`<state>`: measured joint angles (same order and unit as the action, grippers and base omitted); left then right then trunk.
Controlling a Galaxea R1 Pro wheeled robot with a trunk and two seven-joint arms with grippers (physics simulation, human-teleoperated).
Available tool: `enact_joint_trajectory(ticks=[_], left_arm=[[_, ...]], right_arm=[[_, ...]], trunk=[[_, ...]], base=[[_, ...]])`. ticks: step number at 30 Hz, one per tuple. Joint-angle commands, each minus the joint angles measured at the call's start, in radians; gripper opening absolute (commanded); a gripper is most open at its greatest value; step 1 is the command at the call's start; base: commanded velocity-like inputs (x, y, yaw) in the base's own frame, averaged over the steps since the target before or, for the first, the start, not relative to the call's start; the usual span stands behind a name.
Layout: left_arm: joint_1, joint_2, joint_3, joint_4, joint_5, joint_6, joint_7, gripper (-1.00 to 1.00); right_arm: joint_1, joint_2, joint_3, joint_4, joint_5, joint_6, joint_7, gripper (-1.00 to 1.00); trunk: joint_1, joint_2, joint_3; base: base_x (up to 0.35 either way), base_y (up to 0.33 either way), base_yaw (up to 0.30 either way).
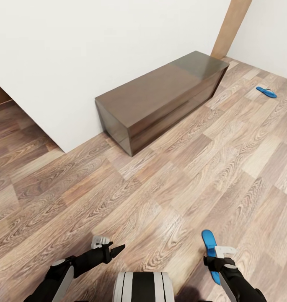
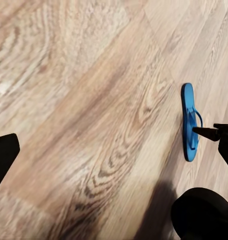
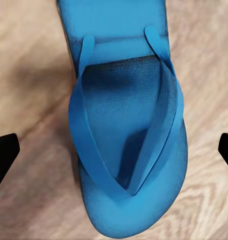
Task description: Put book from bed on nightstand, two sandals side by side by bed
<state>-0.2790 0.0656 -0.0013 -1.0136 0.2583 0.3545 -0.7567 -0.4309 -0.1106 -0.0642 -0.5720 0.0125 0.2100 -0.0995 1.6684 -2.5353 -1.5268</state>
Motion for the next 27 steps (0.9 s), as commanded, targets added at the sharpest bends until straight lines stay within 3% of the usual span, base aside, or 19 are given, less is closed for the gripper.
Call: enact_joint_trajectory(ticks=[1, 27], left_arm=[[0.000, 0.000, 0.000, 0.000, 0.009, 0.009, -0.001, 1.00], [0.000, 0.000, 0.000, 0.000, 0.009, 0.009, -0.001, 1.00]], right_arm=[[0.000, 0.000, 0.000, -0.002, 0.001, 0.006, -0.002, 1.00], [0.000, 0.000, 0.000, -0.002, 0.001, 0.006, -0.002, 1.00]], trunk=[[0.000, 0.000, -0.001], [0.000, 0.000, -0.001]], base=[[0.062, -0.050, 0.000], [0.031, -0.028, 0.000]])
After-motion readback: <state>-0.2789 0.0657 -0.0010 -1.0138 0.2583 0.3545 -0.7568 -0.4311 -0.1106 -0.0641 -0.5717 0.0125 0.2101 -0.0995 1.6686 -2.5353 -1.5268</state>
